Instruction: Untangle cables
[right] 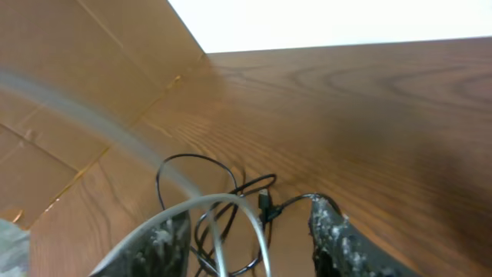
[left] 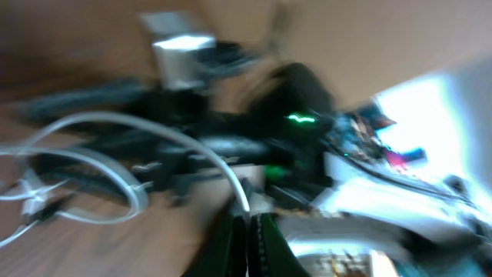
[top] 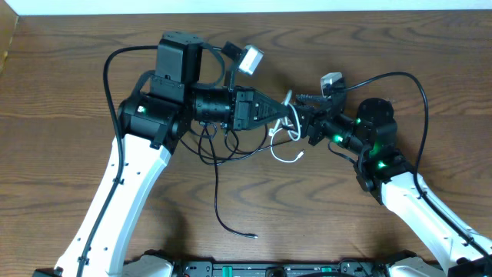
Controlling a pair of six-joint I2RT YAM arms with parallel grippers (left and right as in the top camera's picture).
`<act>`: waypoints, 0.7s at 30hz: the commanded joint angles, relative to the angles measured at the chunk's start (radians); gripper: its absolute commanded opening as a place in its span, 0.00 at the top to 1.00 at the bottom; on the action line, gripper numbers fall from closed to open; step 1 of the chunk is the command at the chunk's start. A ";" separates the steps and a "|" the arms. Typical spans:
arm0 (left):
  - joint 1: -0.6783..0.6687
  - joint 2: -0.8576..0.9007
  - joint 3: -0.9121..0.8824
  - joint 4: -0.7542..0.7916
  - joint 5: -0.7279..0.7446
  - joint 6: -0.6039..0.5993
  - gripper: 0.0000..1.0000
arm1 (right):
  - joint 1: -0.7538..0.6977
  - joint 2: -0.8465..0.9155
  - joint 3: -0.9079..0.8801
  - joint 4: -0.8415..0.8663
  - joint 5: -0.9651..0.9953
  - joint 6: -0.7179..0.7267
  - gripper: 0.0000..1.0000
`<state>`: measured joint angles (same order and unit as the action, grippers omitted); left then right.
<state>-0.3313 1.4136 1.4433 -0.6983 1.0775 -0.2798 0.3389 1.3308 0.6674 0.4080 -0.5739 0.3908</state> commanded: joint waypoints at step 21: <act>0.000 -0.024 -0.001 -0.168 -0.431 0.062 0.93 | 0.010 -0.001 0.003 -0.174 -0.083 -0.003 0.42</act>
<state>-0.3313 1.4139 1.4414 -0.8810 0.5014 -0.3035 0.3393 1.3308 0.6685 0.2527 -0.6437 0.3931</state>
